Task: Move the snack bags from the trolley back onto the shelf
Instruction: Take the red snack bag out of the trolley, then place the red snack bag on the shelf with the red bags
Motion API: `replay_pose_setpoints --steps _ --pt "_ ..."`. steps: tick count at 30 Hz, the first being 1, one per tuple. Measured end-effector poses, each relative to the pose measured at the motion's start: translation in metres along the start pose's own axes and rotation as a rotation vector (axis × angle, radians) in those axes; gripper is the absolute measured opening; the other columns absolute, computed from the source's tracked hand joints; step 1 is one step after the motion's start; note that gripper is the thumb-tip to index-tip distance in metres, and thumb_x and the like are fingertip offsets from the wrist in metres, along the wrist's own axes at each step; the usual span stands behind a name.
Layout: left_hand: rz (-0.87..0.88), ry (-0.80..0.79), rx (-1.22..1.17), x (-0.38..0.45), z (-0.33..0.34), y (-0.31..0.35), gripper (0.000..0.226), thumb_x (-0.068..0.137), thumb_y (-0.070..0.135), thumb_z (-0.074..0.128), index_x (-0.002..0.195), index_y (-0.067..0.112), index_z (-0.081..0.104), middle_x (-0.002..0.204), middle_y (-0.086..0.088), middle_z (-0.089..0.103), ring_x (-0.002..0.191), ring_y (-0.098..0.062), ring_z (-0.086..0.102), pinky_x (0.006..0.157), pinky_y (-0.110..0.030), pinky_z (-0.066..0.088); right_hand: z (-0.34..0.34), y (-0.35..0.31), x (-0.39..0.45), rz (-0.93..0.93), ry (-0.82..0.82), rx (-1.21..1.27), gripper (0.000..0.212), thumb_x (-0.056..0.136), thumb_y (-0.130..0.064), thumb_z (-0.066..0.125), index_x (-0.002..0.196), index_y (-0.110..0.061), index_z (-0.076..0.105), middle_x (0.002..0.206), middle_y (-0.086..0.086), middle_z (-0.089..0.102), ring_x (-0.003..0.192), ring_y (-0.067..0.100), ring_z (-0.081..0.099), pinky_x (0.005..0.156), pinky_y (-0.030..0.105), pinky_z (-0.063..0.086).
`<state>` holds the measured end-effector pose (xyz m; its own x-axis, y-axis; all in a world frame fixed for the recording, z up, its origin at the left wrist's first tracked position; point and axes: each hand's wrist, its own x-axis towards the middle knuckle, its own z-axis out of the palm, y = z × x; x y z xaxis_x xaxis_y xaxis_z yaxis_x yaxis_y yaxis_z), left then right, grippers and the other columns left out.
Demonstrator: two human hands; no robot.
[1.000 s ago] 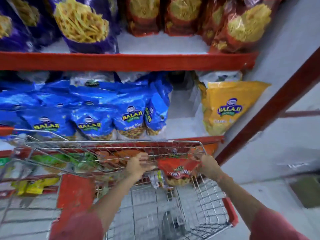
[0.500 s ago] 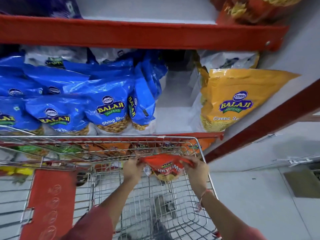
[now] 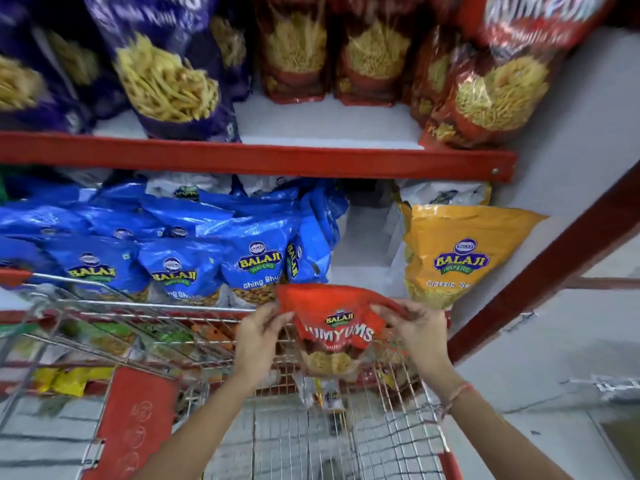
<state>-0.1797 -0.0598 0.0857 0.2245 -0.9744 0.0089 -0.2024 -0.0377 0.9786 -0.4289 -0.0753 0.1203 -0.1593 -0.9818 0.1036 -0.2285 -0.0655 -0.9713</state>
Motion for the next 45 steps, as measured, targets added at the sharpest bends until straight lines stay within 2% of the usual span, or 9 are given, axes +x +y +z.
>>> replay_pose_setpoints --steps 3,7,15,20,24,32,37,41,45 --pt "0.102 0.013 -0.086 0.006 -0.01 0.045 0.011 0.088 0.014 0.061 0.086 0.024 0.066 0.082 0.02 0.074 0.076 0.005 0.067 0.066 -0.005 0.05 -0.002 -0.042 0.014 -0.071 0.01 0.135 0.015 0.061 -0.027 0.084 0.075 -0.029 0.079 0.073 -0.012 0.078 0.068 0.008 0.074 0.063 0.015 0.057" --pt "0.213 0.066 -0.153 0.022 -0.024 0.106 0.015 0.089 0.012 0.06 0.081 0.023 0.065 0.072 0.016 0.073 0.071 0.006 0.066 0.064 -0.005 0.05 -0.004 -0.105 0.033 -0.193 0.011 0.226 0.021 0.066 -0.016 0.083 0.059 -0.034 0.075 0.061 -0.018 0.075 0.055 -0.003 0.068 0.054 0.008 0.051" --pt "0.435 0.086 -0.315 0.051 -0.049 0.218 0.012 0.088 0.009 0.06 0.082 0.017 0.066 0.076 0.003 0.071 0.067 -0.001 0.065 0.061 -0.011 0.053 -0.019 -0.227 0.067 -0.319 -0.053 0.357 0.018 0.064 -0.016 0.083 0.081 -0.011 0.078 0.079 0.003 0.08 0.071 0.017 0.074 0.065 0.028 0.062" --pt "0.55 0.117 -0.337 0.08 -0.059 0.287 0.008 0.089 0.013 0.06 0.085 0.017 0.066 0.078 0.002 0.072 0.067 -0.002 0.067 0.059 -0.011 0.052 -0.025 -0.295 0.092 -0.436 -0.046 0.419 0.007 0.07 -0.007 0.08 0.075 -0.01 0.076 0.066 -0.002 0.077 0.056 0.012 0.07 0.051 0.019 0.055" --pt "0.551 0.142 -0.402 0.11 -0.053 0.332 0.015 0.089 0.012 0.06 0.08 0.023 0.065 0.074 0.007 0.072 0.066 -0.003 0.068 0.059 -0.015 0.054 -0.027 -0.334 0.124 -0.502 0.005 0.426 0.01 0.068 -0.007 0.082 0.075 -0.012 0.078 0.074 -0.002 0.079 0.069 0.015 0.073 0.061 0.023 0.058" --pt "0.384 0.256 -0.565 0.169 -0.024 0.356 0.007 0.087 0.006 0.061 0.091 0.006 0.067 0.074 -0.002 0.066 0.063 -0.009 0.06 0.065 -0.023 0.052 -0.007 -0.338 0.195 -0.383 0.102 0.488 0.01 0.069 -0.008 0.082 0.077 -0.01 0.077 0.072 -0.001 0.076 0.078 0.021 0.064 0.086 0.048 0.056" --pt "0.313 0.399 -0.534 0.206 -0.01 0.356 0.019 0.087 0.01 0.062 0.104 0.002 0.066 0.092 -0.01 0.067 0.083 -0.02 0.061 0.081 -0.033 0.049 0.01 -0.333 0.237 -0.328 0.172 0.503 0.011 0.069 -0.009 0.083 0.067 -0.013 0.073 0.093 0.021 0.074 0.079 0.023 0.058 0.089 0.056 0.053" --pt "0.303 0.434 -0.561 0.232 0.003 0.348 0.005 0.087 0.005 0.061 0.091 0.006 0.063 0.087 -0.011 0.064 0.076 -0.019 0.057 0.067 -0.024 0.045 0.025 -0.321 0.27 -0.275 0.198 0.555 0.017 0.069 -0.002 0.081 0.063 -0.015 0.072 0.077 0.01 0.072 0.079 0.026 0.061 0.081 0.051 0.054" --pt "0.272 0.436 -0.537 0.264 0.008 0.342 0.003 0.088 0.006 0.059 0.089 0.004 0.061 0.089 -0.014 0.063 0.079 -0.023 0.058 0.065 -0.025 0.048 0.036 -0.313 0.299 -0.237 0.225 0.547 0.016 0.065 -0.006 0.085 0.064 -0.014 0.072 0.088 0.017 0.074 0.079 0.025 0.063 0.087 0.058 0.055"
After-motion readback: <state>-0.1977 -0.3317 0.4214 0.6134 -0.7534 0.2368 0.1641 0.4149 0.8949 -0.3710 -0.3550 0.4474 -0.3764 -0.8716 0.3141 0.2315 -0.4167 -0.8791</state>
